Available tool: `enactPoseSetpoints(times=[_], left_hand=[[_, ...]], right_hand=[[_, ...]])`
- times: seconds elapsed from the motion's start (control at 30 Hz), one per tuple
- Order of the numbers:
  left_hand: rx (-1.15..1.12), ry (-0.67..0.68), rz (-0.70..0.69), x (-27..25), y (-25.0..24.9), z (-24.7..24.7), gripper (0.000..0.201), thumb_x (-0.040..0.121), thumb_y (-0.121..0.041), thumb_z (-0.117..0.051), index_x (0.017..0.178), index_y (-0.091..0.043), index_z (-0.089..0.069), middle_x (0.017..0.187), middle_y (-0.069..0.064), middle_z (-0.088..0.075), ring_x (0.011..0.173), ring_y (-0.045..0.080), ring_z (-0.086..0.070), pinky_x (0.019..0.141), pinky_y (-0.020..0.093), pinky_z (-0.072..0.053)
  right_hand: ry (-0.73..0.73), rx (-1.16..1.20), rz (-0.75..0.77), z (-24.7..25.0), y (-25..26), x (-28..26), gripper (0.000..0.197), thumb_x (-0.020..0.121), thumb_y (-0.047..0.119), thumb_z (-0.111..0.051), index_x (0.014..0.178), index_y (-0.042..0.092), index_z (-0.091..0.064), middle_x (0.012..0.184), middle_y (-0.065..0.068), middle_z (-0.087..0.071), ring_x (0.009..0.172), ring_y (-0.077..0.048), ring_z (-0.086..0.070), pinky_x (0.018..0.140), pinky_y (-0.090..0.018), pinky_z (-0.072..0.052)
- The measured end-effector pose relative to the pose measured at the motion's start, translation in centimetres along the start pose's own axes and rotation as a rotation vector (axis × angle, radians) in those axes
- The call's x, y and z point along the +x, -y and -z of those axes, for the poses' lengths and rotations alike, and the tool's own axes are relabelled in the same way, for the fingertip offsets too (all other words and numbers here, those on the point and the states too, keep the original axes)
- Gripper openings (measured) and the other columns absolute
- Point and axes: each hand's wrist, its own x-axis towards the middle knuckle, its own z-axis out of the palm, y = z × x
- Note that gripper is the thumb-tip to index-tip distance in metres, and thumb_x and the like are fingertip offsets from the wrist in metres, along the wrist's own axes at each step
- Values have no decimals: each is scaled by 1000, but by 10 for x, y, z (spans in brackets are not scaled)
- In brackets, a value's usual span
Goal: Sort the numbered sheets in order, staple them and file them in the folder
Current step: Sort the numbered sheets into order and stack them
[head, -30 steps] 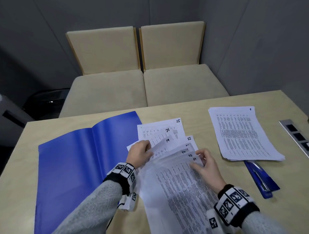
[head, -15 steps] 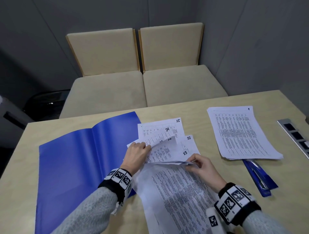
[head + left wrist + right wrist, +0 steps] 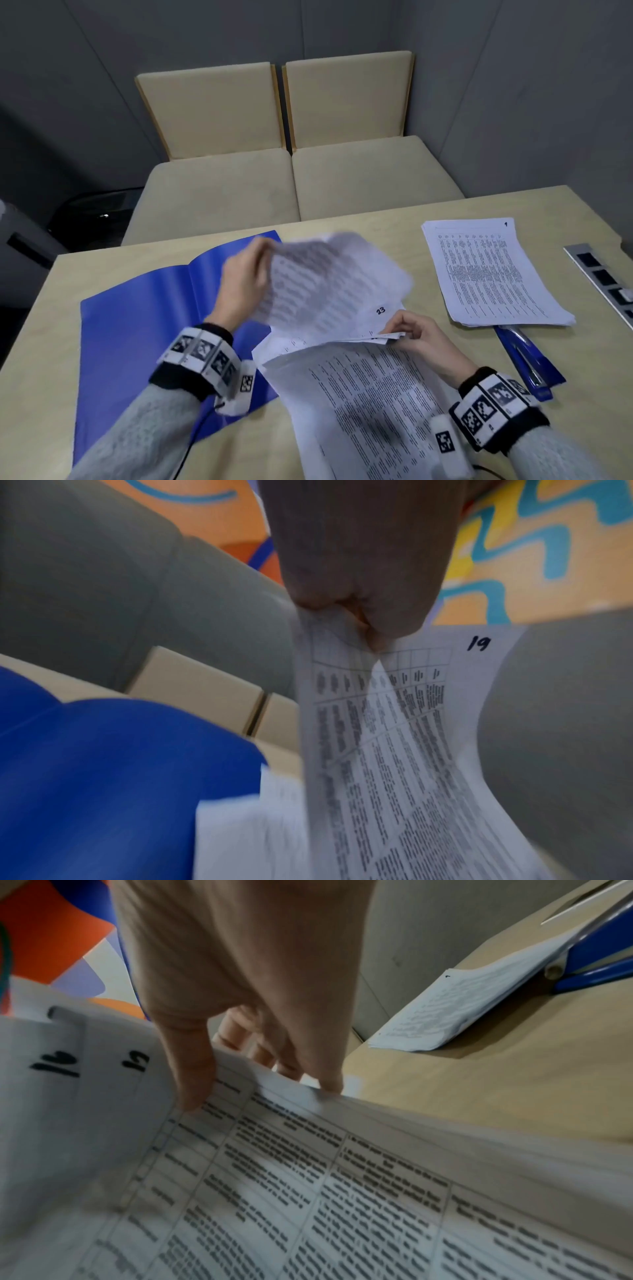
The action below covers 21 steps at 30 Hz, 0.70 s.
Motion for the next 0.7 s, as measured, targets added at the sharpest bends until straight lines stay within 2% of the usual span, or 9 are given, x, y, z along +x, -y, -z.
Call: enactPoseSetpoints(times=[0.07,0.1,0.2,0.27,0.33,0.5,0.57,0.63,0.7], left_hand=[[-92,-164,57,25,-1,19,15,94,-6,-48,85,-15,-56,67,-5,-56,61,19,-50,58,29,-37],[-152,-203,75,35,0,26,18,95,-7,-48,82,-19,-56,69,-10,-57,61,13,-51,59,26,-39],[-290,-176,99,54,4,34,29,94,-8,-48,77,-31,-53,71,-22,-60,66,-6,-51,62,13,-40],[-322,-65,117,55,6,28,25,95,-8,-49,77,-25,-54,66,-23,-57,61,-6,-47,59,13,-37],[-331,87,146,48,8,14,20,95,-8,-49,77,-16,-54,62,-17,-53,57,-3,-42,56,17,-35],[-350,478,229,0,10,-34,18,96,-15,-50,79,-16,-56,66,-14,-53,59,4,-45,60,23,-39],[-366,603,242,-22,10,-50,18,97,-16,-49,81,-18,-58,66,-16,-55,60,1,-47,60,21,-40],[-406,670,240,-40,16,-62,16,96,-20,-51,82,-20,-60,71,-15,-57,67,1,-50,66,23,-41],[-448,740,238,-52,19,-68,14,93,-25,-52,83,-22,-61,76,-13,-58,71,4,-52,71,25,-40]], right_hand=[[29,30,11,3,9,-3,17,71,-5,-72,79,3,-59,72,-3,-65,66,-11,-57,64,-17,-45],[47,50,7,5,14,-4,17,74,-6,-71,79,4,-58,69,1,-64,63,-9,-56,62,-17,-45],[102,136,-15,10,29,-9,17,79,-9,-63,78,4,-53,67,3,-62,61,-10,-53,59,-21,-45],[121,163,-16,12,38,-10,16,78,-7,-63,79,7,-54,70,2,-64,63,-11,-55,60,-22,-46],[114,159,-6,12,45,-10,15,78,-4,-64,87,6,-58,75,3,-68,66,-10,-60,61,-22,-48],[8,166,7,6,40,-3,20,81,-1,-65,100,4,-63,92,-5,-70,82,-15,-66,71,-24,-53],[-89,-8,44,2,24,2,13,79,8,-72,88,18,-68,99,0,-62,94,-14,-59,85,-30,-46],[-177,-261,45,-1,4,7,20,73,18,-78,77,33,-67,115,8,-49,115,-11,-44,101,-36,-31],[-198,-331,32,-6,-6,10,24,72,15,-79,74,35,-65,124,10,-45,121,-7,-38,104,-35,-25]])
